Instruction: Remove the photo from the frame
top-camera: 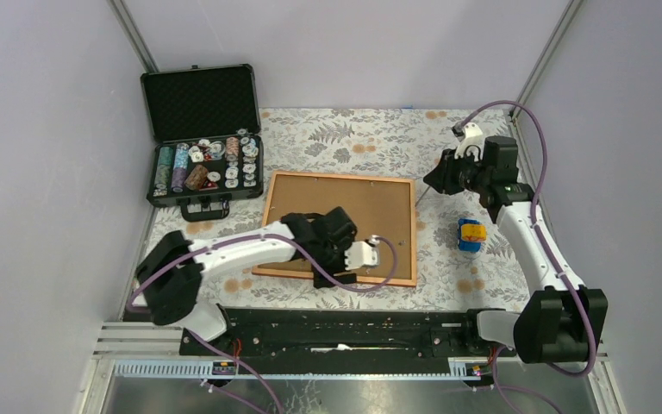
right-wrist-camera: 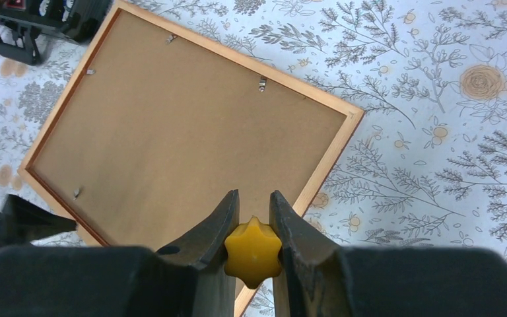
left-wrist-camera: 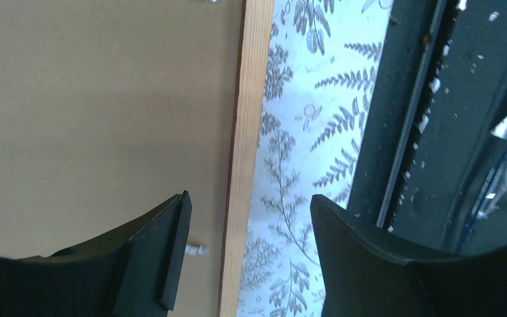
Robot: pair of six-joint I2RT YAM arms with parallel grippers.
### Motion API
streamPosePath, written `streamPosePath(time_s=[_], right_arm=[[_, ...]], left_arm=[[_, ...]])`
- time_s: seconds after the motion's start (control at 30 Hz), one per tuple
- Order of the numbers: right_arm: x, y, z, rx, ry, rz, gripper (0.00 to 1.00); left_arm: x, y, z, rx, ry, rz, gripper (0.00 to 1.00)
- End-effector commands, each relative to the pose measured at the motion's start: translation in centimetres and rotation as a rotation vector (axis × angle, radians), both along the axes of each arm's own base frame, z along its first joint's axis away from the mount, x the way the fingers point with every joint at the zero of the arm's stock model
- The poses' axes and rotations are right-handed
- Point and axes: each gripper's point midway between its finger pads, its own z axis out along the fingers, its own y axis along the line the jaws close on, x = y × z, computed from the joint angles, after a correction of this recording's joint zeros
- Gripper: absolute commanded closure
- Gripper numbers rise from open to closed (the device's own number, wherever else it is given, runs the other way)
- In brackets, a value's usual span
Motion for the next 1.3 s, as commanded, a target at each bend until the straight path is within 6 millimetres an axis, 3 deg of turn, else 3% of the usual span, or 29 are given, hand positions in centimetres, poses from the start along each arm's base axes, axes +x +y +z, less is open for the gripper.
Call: streamPosePath(time_s=[0.0, 0.2, 0.33, 0.53, 0.67, 0.8, 0.87, 0.93, 1.03, 1.27], right_arm=[[-0.4, 0.2, 2.3, 0.067, -0.065, 0.021, 1.0], [-0.3, -1.2, 2.6, 0.081, -0.078, -0.007, 1.0], [-0.3, -1.4, 2.4, 0.086, -0.074, -0.007, 1.0], [-0.2, -1.4, 2.4, 0.105, -0.062, -0.019, 1.0], [-0.4, -1.5, 2.4, 0.105, -0.065, -0.017, 1.0], [-0.4, -1.6, 2.3, 0.103, -0.064, -0.019, 1.0], [-0.3, -1.6, 2.2, 0.103, -0.061, -0.019, 1.0], [-0.3, -1.6, 2.1, 0.103, -0.059, -0.017, 1.0], [-0.2, -1.6, 1.9, 0.103, -0.055, -0.016, 1.0], [-0.2, -1.5, 1.7, 0.108, -0.047, -0.014, 1.0]], left_arm=[[1.5, -3.2, -0.2, 0.036, -0.085, -0.024, 0.28], [1.7, -5.0, -2.4, 0.1, -0.15, -0.073, 0.33], [1.1, -5.1, -3.9, 0.139, -0.159, -0.106, 0.44], [-1.7, -4.2, -5.9, 0.204, -0.219, -0.269, 0.75], [-3.7, -3.8, -6.2, 0.214, -0.262, -0.4, 0.9], [-6.3, -3.2, -5.7, 0.191, -0.308, -0.602, 0.99], [-6.6, -2.2, -5.4, 0.193, -0.355, -0.713, 0.99], [-5.8, -1.1, -5.5, 0.246, -0.405, -0.769, 0.99], [-2.7, 0.4, -5.7, 0.343, -0.527, -0.822, 0.98], [2.5, 1.1, -4.0, 0.34, -0.576, -0.888, 0.95]])
